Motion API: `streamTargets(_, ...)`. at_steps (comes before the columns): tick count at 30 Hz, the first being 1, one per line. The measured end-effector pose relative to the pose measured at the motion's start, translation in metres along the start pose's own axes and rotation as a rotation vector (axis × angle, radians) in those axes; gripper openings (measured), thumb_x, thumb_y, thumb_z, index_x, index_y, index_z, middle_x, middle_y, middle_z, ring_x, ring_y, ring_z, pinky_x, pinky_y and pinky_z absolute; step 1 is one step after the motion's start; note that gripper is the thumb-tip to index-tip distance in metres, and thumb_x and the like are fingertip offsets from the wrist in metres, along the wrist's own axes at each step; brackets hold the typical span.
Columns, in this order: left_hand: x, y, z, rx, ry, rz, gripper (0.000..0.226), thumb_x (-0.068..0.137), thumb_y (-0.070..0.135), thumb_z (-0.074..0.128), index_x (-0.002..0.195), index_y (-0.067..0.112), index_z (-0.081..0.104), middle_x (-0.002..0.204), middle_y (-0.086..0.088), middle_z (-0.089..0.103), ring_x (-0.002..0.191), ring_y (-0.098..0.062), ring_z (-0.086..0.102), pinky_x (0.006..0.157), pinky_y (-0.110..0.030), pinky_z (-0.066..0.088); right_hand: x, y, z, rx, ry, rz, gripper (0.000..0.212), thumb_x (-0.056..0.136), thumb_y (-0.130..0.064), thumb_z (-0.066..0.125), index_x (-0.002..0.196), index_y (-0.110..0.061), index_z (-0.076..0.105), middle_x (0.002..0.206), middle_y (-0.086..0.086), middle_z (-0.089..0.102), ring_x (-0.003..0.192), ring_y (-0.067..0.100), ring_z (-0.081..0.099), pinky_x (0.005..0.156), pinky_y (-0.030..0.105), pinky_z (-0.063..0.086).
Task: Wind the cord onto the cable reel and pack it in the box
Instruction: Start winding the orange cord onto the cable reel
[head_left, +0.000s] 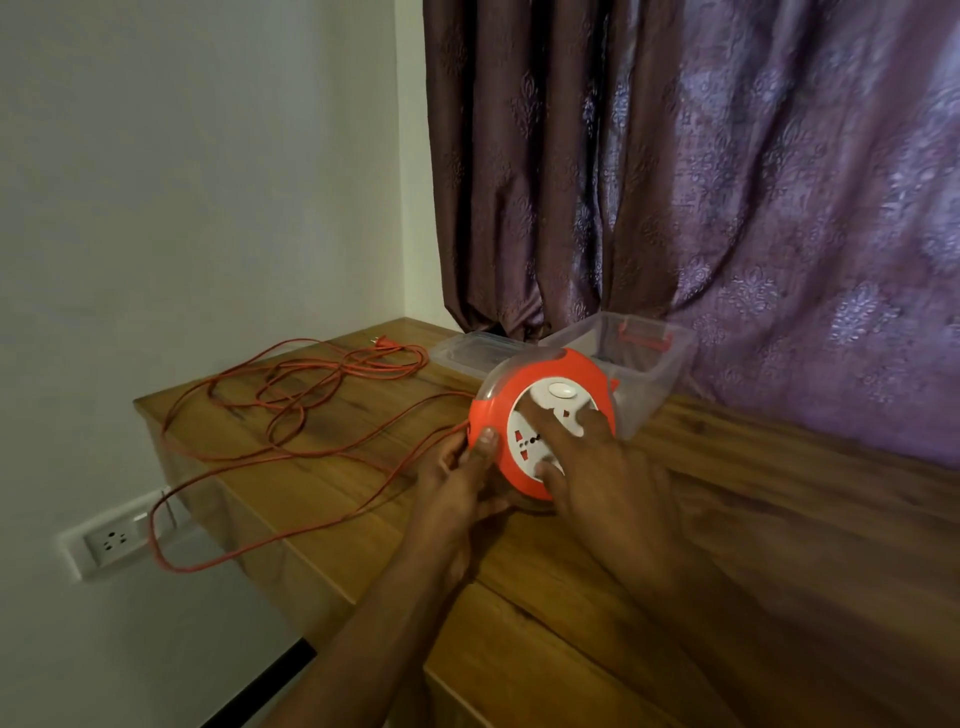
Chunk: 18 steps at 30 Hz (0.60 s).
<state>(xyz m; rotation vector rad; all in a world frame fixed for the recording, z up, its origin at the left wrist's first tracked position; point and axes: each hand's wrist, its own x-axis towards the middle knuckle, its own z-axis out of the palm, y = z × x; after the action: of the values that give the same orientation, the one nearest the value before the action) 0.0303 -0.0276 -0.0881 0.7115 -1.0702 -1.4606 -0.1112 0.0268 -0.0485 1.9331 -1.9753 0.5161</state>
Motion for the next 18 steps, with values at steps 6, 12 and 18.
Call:
streamTargets(6,0.022,0.004,0.009,-0.001,-0.087,-0.068,0.059,0.076,0.044,0.073,0.126,0.014,0.064,0.112,-0.007,0.078,0.1,-0.027,0.076,0.075,-0.045,0.063,0.008,0.016,0.005,-0.087,0.079,0.015,0.066,0.095,-0.045,0.045,0.147,-0.05,0.005,0.146,0.009,0.037,0.088,0.024,0.067,0.057,0.029,0.044)
streamTargets(12,0.037,-0.003,0.016,0.018,-0.162,-0.043,0.053,0.081,0.043,0.07,0.125,0.016,0.065,0.116,-0.008,0.076,0.103,-0.029,0.075,0.074,-0.044,0.062,0.013,0.028,0.007,-0.024,0.168,0.113,0.063,0.087,-0.058,0.051,0.141,-0.051,0.02,0.115,0.005,0.052,0.072,0.026,0.064,0.049,0.027,0.036)
streamTargets(18,0.036,-0.005,0.011,0.045,-0.144,-0.001,0.058,0.077,0.048,0.071,0.125,0.017,0.065,0.115,-0.006,0.077,0.102,-0.028,0.075,0.07,-0.04,0.062,0.015,0.026,0.009,0.306,0.263,0.257,0.059,0.079,-0.063,0.059,0.134,-0.049,0.04,0.093,-0.005,0.069,0.084,0.022,0.066,0.064,0.031,0.051)
